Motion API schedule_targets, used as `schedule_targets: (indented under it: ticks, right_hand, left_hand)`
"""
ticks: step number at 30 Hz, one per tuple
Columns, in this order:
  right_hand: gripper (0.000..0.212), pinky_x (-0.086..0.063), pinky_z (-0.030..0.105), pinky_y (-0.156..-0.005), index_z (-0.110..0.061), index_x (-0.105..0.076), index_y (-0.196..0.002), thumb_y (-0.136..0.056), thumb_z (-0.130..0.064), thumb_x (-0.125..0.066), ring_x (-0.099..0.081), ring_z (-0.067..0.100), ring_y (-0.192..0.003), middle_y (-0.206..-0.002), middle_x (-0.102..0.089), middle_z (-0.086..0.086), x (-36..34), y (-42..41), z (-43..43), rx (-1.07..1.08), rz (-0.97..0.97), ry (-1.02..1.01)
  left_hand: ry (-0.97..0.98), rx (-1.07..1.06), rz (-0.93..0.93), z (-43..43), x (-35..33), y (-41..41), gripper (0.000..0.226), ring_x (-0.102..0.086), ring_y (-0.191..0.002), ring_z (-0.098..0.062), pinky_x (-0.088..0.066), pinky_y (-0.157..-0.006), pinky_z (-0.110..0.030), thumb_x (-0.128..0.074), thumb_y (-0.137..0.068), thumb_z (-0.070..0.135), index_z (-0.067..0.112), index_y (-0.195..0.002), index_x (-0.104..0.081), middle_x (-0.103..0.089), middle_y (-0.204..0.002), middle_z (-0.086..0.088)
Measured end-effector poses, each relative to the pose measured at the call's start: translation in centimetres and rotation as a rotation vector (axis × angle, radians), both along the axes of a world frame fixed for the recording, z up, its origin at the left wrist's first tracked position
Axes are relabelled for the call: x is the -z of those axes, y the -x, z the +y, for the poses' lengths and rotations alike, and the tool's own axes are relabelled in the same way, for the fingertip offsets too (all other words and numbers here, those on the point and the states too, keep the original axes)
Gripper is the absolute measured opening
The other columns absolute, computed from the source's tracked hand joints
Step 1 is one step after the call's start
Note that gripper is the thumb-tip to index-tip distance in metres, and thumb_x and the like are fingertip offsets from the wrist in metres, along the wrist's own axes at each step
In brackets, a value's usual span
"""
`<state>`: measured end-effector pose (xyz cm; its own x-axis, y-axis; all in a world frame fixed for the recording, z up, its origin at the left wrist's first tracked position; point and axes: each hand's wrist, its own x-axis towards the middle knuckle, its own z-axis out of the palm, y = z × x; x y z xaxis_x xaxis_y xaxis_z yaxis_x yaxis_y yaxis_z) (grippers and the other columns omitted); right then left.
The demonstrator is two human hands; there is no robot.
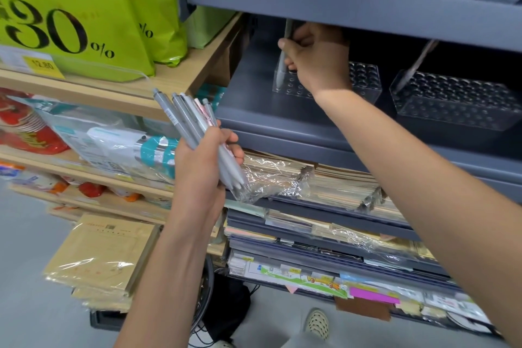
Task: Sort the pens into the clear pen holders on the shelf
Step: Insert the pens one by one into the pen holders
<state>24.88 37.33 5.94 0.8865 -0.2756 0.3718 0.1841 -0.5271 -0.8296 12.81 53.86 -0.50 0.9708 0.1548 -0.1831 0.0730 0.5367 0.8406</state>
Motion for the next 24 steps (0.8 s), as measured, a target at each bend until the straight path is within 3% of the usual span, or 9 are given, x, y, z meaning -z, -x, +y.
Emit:
schedule_targets:
  ticks: [4,9,11,15,18,21,24]
  right_hand:
    - [0.022,-0.056,0.042,-0.078,-0.020,-0.054,-0.070,-0.086,-0.019,-0.070,-0.069,0.025,-0.072,-0.073,-0.068,0.006,0.2,-0.3,-0.4,0.000,-0.005,0.036]
    - [0.025,-0.057,0.040,-0.075,-0.024,-0.052,-0.069,-0.084,-0.019,-0.072,-0.068,0.020,-0.070,-0.070,-0.065,-0.001,0.5,-0.2,-0.7,-0.002,-0.026,0.022]
    - [0.025,-0.058,0.040,-0.075,-0.025,-0.052,-0.069,-0.083,-0.019,-0.073,-0.069,0.018,-0.070,-0.070,-0.066,-0.001,0.7,-0.1,-0.8,-0.008,-0.015,0.021]
    - [0.017,-0.057,0.041,-0.080,-0.018,-0.060,-0.078,-0.080,-0.026,-0.075,-0.070,0.019,-0.076,-0.078,-0.070,0.001,0.8,0.4,-1.2,0.007,-0.001,0.022]
    - [0.020,-0.058,0.042,-0.078,-0.026,-0.058,-0.071,-0.080,-0.034,-0.073,-0.070,0.017,-0.070,-0.070,-0.069,-0.004,0.5,1.4,-1.3,0.047,-0.025,-0.012]
    - [0.019,-0.052,0.028,-0.052,-0.025,-0.062,-0.069,-0.082,-0.035,-0.071,-0.060,0.007,-0.048,-0.060,-0.068,-0.005,0.5,3.8,-1.0,-0.125,0.003,-0.060]
    - [0.025,-0.044,0.015,-0.052,-0.022,-0.071,-0.072,-0.080,-0.045,-0.072,-0.055,0.000,-0.055,-0.068,-0.070,-0.008,0.8,6.5,-0.8,-0.390,0.157,0.005]
  left_hand:
    - [-0.053,0.025,-0.004,-0.1,0.0,-0.1,0.004,-0.056,-0.053,-0.014,-0.046,-0.047,-0.025,-0.057,-0.088,0.002,0.000,-0.091,-0.058,-0.062,-0.066,-0.005]
    - [-0.074,0.059,0.002,-0.3,0.0,-0.1,0.036,-0.056,-0.054,-0.016,-0.046,-0.046,-0.024,-0.057,-0.090,0.004,-0.013,-0.122,-0.053,-0.061,-0.067,-0.004]
    - [-0.066,0.054,0.001,-0.4,-0.1,-0.1,0.038,-0.058,-0.055,-0.015,-0.048,-0.047,-0.025,-0.056,-0.091,0.003,-0.012,-0.126,-0.051,-0.060,-0.072,-0.005]
    - [-0.040,0.063,-0.003,-0.5,-0.1,0.1,0.022,-0.060,-0.055,-0.015,-0.049,-0.049,-0.025,-0.058,-0.091,0.002,-0.003,-0.113,-0.055,-0.060,-0.064,-0.002]
    - [-0.042,0.096,-0.038,-0.6,0.0,0.2,0.011,-0.062,-0.056,-0.018,-0.052,-0.051,-0.025,-0.056,-0.090,-0.001,-0.001,-0.101,-0.055,-0.063,-0.060,-0.003]
    - [-0.055,0.123,-0.088,-1.1,-0.1,0.3,0.012,-0.068,-0.059,-0.020,-0.054,-0.053,-0.025,-0.050,-0.092,-0.005,0.000,-0.102,-0.054,-0.069,-0.067,-0.004]
    - [-0.050,0.143,-0.112,-1.8,-0.1,0.3,0.014,-0.070,-0.060,-0.021,-0.055,-0.053,-0.026,-0.048,-0.092,-0.007,0.002,-0.102,-0.053,-0.070,-0.067,-0.004]
